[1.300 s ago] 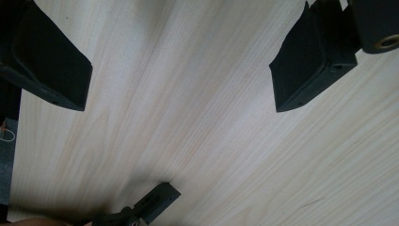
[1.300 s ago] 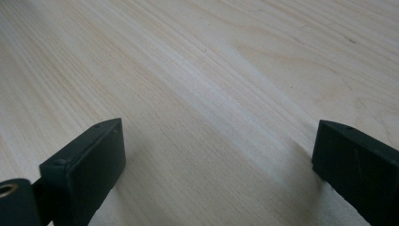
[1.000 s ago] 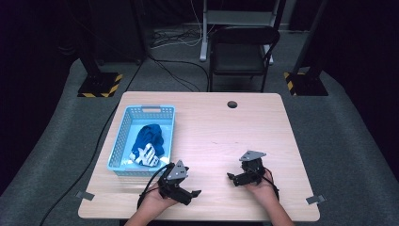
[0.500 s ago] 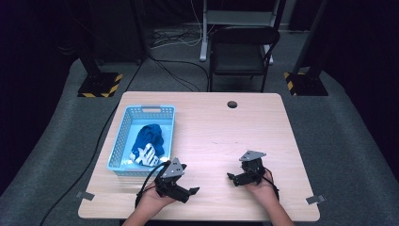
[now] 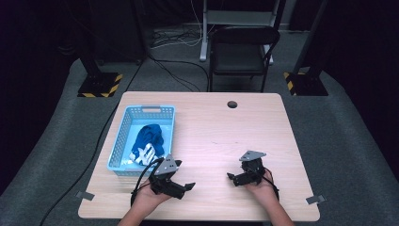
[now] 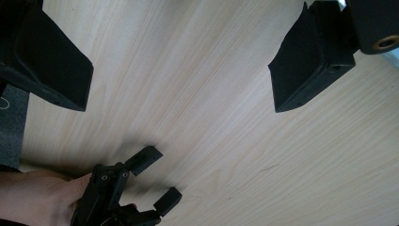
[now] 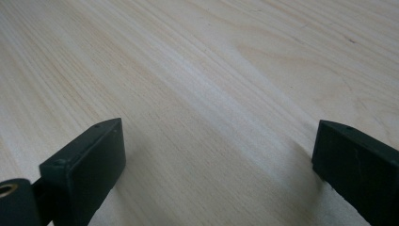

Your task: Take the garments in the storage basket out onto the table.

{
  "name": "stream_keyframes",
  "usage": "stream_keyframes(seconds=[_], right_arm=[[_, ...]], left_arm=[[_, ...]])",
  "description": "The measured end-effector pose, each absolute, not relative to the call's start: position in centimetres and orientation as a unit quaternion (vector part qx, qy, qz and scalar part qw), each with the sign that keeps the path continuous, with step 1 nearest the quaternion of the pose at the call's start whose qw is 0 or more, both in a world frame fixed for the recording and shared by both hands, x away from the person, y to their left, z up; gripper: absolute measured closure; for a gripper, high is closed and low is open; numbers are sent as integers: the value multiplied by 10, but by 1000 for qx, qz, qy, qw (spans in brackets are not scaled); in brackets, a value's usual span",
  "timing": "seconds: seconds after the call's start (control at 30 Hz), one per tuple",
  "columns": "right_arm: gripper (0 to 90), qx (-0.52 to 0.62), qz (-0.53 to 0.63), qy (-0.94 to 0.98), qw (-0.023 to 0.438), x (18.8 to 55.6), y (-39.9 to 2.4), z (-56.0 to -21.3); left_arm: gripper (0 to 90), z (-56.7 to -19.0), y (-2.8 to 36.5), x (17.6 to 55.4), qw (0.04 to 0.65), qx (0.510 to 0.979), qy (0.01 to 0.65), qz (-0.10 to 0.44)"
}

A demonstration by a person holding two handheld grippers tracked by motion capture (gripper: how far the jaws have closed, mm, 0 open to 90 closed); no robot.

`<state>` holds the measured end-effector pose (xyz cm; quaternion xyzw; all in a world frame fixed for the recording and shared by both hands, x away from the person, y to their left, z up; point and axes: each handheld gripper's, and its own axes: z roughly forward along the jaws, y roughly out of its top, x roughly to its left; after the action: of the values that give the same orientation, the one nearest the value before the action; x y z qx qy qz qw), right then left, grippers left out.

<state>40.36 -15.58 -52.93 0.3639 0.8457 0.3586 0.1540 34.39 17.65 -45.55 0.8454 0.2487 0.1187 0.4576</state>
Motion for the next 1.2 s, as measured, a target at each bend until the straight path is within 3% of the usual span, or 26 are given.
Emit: stream_keyframes(seconds=[1.2], right_arm=[[26,364,359,846,154,404,-156,-529]], left_arm=[[62,-442,218,355,475,813,301,148]])
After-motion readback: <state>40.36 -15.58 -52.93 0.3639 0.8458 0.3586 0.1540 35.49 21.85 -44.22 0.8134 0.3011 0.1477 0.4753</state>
